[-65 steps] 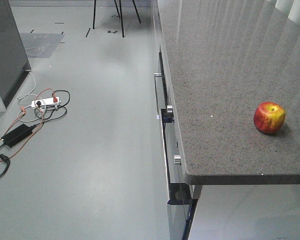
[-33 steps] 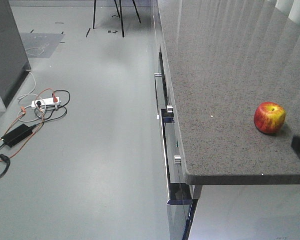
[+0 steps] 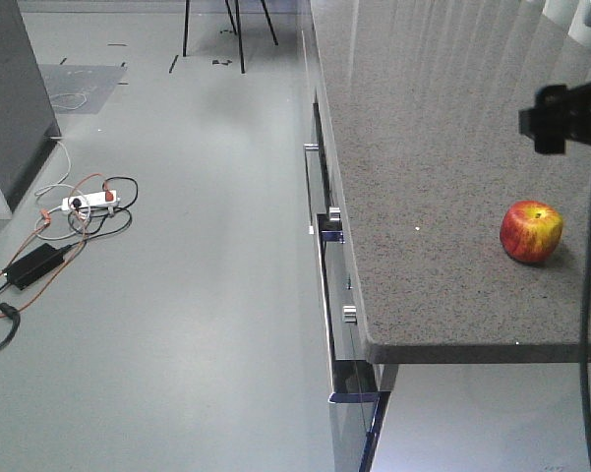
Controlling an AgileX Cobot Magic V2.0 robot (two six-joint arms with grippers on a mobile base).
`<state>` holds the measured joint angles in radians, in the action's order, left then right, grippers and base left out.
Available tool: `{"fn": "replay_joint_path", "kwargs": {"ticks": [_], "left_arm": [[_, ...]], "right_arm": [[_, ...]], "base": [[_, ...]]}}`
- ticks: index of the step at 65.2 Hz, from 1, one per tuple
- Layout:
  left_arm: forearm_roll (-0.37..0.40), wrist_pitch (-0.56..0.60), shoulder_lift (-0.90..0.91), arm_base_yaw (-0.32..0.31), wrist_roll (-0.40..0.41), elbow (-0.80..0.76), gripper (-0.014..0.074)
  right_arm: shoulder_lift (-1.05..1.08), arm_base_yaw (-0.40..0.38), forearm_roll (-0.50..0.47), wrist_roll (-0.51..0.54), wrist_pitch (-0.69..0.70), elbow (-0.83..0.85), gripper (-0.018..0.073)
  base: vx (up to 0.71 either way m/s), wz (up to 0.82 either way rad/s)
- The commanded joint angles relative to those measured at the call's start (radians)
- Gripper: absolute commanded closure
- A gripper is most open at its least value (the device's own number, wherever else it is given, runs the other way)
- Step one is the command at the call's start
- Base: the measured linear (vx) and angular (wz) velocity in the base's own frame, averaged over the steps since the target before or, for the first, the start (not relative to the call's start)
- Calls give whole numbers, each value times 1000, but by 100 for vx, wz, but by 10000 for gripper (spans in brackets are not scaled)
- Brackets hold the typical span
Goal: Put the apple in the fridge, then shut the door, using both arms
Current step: 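Move the open right gripper over the apple and lower it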
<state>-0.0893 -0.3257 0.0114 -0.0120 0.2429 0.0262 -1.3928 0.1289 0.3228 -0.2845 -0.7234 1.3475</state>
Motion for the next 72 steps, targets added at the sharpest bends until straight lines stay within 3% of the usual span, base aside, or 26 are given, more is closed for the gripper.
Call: {"fn": "replay_joint_path", "kwargs": {"ticks": [1, 18, 25, 33, 50, 72], "left_arm": [[3, 73, 14, -1, 6, 20, 601], [3, 73, 14, -1, 6, 20, 601], [3, 73, 14, -1, 6, 20, 601], [3, 73, 14, -1, 6, 20, 601], [3, 73, 14, -1, 6, 20, 601], [3, 73, 14, -1, 6, 20, 601]], "right_arm": [[-58, 3, 30, 3, -37, 127, -67], [-258, -13, 20, 25, -172, 271, -53], [-286, -66, -69, 65, -155, 270, -46], [-295, -138, -179, 185, -132, 269, -32], [-340, -243, -306, 312, -140, 269, -27], [-394, -253, -397, 425, -121, 269, -27]], "base": [[0, 0], [0, 0], [0, 0], [0, 0], [0, 0], [0, 0]]}}
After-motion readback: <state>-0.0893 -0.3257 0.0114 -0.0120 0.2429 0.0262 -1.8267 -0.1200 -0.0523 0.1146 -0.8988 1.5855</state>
